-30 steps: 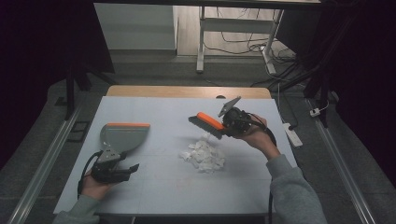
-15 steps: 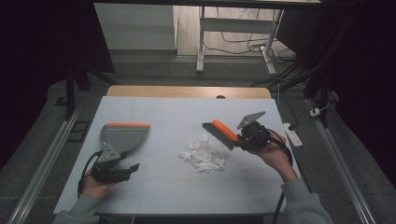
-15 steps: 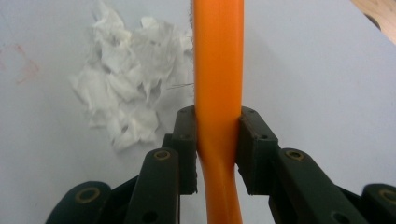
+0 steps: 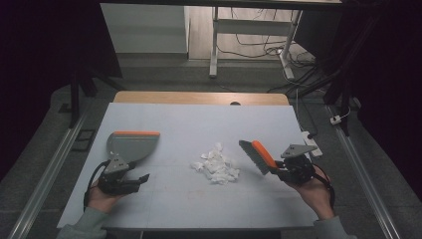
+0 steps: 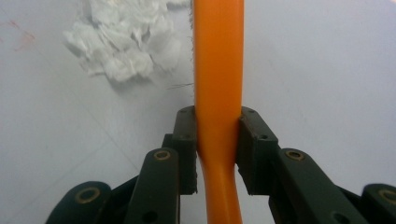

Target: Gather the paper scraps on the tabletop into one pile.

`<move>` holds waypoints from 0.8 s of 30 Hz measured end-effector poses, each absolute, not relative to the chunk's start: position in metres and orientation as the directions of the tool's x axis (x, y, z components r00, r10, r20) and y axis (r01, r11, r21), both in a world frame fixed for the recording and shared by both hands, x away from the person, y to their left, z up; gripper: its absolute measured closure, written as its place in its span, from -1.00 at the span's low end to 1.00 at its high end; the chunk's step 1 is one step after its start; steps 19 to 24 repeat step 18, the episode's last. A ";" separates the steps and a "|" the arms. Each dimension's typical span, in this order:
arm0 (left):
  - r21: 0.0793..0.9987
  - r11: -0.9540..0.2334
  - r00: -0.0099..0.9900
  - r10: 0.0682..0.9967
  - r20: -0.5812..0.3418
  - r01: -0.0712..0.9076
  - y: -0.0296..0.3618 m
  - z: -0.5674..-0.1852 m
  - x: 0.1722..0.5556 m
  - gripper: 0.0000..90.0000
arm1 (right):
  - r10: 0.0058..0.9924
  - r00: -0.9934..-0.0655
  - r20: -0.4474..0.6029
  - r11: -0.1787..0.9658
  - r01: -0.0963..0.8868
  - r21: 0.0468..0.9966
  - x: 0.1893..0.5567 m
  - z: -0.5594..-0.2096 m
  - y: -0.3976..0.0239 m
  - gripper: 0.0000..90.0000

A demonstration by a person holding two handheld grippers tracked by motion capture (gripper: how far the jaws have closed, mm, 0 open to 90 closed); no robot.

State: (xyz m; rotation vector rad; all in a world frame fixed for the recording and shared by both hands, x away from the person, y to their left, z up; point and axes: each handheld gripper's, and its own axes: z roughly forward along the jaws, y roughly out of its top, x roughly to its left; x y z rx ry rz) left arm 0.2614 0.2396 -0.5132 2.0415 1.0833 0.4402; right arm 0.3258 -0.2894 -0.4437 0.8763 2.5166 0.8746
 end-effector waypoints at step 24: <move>0.768 -0.343 0.577 0.816 -0.042 0.541 0.238 -0.511 0.260 -0.30 | 0.685 -0.724 -0.081 0.559 0.451 0.696 0.313 -0.452 -0.307 0.57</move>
